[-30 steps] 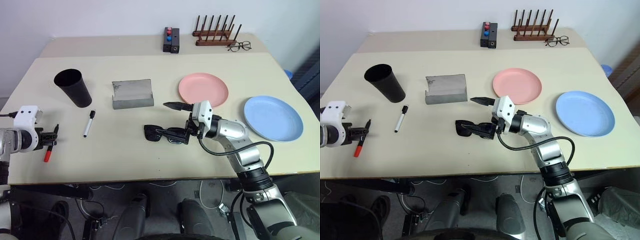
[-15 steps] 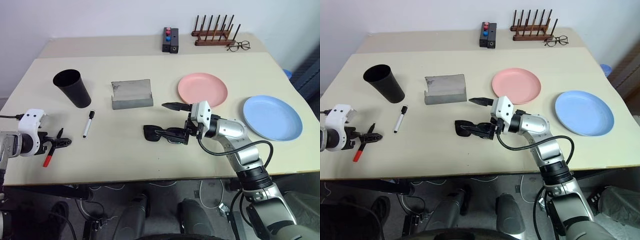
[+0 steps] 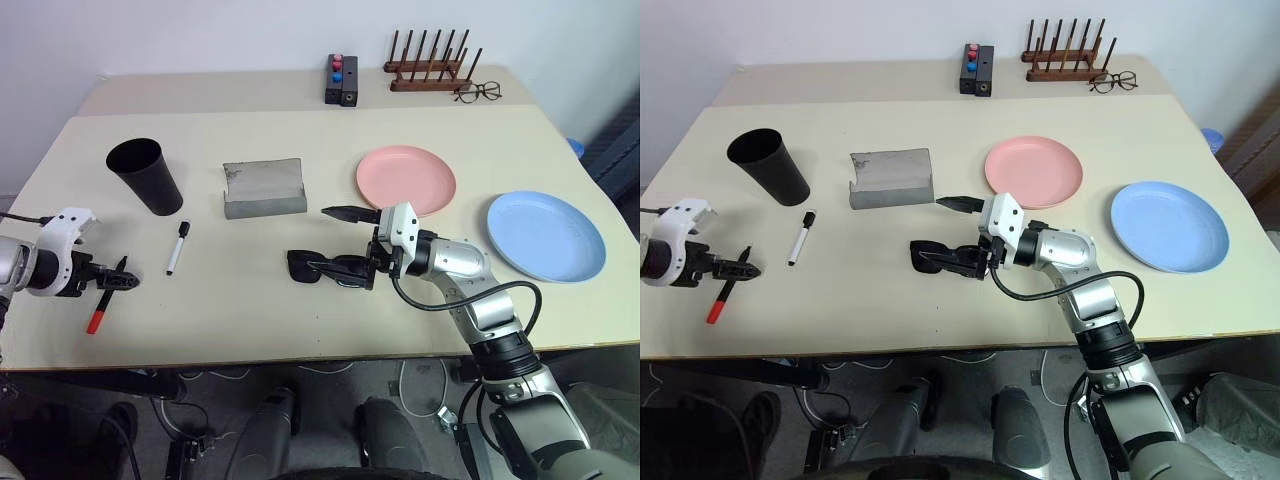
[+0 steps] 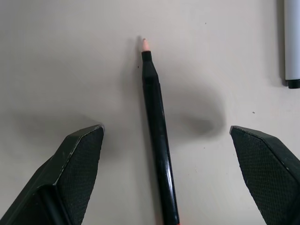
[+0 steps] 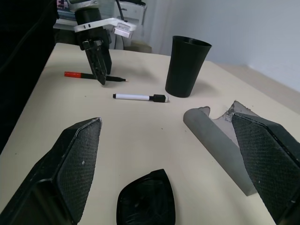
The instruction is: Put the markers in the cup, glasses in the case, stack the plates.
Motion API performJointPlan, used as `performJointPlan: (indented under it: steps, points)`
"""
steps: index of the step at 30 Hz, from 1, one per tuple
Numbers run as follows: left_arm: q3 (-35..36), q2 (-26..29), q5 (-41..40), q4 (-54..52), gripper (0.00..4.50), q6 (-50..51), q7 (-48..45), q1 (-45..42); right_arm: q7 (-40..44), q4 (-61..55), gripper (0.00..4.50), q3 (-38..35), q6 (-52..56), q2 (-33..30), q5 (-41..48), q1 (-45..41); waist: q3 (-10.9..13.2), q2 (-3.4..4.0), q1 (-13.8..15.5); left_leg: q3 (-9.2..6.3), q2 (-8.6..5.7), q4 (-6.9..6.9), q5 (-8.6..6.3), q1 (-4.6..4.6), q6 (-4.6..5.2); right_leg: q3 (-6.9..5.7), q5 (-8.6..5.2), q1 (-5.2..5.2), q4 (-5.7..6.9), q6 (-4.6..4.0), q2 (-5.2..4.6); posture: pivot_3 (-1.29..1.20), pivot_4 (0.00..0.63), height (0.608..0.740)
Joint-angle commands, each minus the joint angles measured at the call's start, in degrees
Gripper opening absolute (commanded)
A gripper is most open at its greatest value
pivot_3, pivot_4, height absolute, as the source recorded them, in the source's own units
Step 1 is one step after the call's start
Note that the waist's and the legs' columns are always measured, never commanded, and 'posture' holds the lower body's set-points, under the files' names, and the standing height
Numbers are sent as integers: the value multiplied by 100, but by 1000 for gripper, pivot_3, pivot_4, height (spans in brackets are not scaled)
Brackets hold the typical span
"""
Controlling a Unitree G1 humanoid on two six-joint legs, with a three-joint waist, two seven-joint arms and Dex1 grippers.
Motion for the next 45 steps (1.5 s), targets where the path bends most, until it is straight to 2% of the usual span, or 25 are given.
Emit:
performJointPlan:
  steps: [1, 6, 7, 8, 14, 21, 26, 31, 36, 40, 45]
  points:
    - [-45, -200, 171, 236, 3155, -131, 57, -106, -71, -223, 4500, -76, -73, -5, 16, -12, 0, 0, 9, 0, 0, 0, 1, 0, 2, 0, 0, 0, 0, 0, 0, 0, 150, 740]
    - [13, -333, 228, 234, 791, -106, 59, -43, -115, -288, 4500, -65, -70, -60, -2, 58, -2, 3, 54, 0, -3, 4, 2, 0, 4, 0, 0, 3, 0, 1, -4, 0, 150, 740]
    - [13, -329, 239, 211, 201, -100, 43, -28, -124, -288, 4500, -65, -67, -63, -2, 57, -2, 3, 62, 0, -4, 4, 2, 0, 4, 0, 0, 3, 0, 1, -4, 0, 150, 740]
    - [22, -323, 259, 195, 34, -118, 44, -17, -126, -283, 4500, -64, -63, -65, 0, 50, -2, 3, 68, 1, -4, 5, 3, 1, 4, 0, 0, 3, 1, 1, -4, 0, 150, 740]
    - [257, -53, 201, -399, 34, -190, -29, 179, -54, -271, 4500, -109, 45, -115, 121, 12, -2, 3, 111, 2, -3, 4, 3, 1, 5, 1, 0, 3, 0, 1, -6, 0, 150, 740]
    - [1392, 216, -314, -1827, 34, -101, 111, 499, 279, -483, 4500, -752, 1038, -377, 1303, -211, 5, -8, 131, -5, -1, 7, -4, -5, -6, -1, 0, 1, -2, 0, -18, 0, 150, 740]
    - [2664, -616, -943, -2339, 34, -979, 496, 316, 211, -580, 4500, -960, 1207, -250, 1597, -313, 3, -5, 138, -8, 0, 4, -5, -5, -8, -2, -1, 0, -7, -2, -20, 0, 150, 740]
    - [3063, -1348, -1232, -2691, 34, -2146, 732, 100, 166, -534, 4500, -905, 1189, -152, 1550, -373, 3, -7, 136, -4, -1, 6, 3, -9, 5, -4, 1, 1, -11, 0, -20, 0, 150, 740]
    - [3157, -1831, -1040, -1809, 34, -3426, 1344, -680, 123, -447, 4500, -915, 1112, -110, 1470, -373, 4, -9, 140, -3, -1, 9, 5, -8, 7, -7, 2, 6, -7, 2, -15, 0, 150, 740]
    - [3108, -1994, -556, -362, 34, -5244, 1818, -1389, 78, -395, 4500, -931, 1084, -67, 1450, -404, 4, -9, 133, -2, -3, 12, 6, -7, 8, -10, 2, 8, -6, 3, -7, 0, 150, 740]
    - [3135, -2030, -306, 1314, 34, -6893, 2192, -1978, 51, -365, 4500, -929, 1056, -51, 1402, -409, 4, -9, 121, 5, -4, 12, 7, -8, 9, -8, 3, 15, 0, 4, -3, 0, 150, 740]
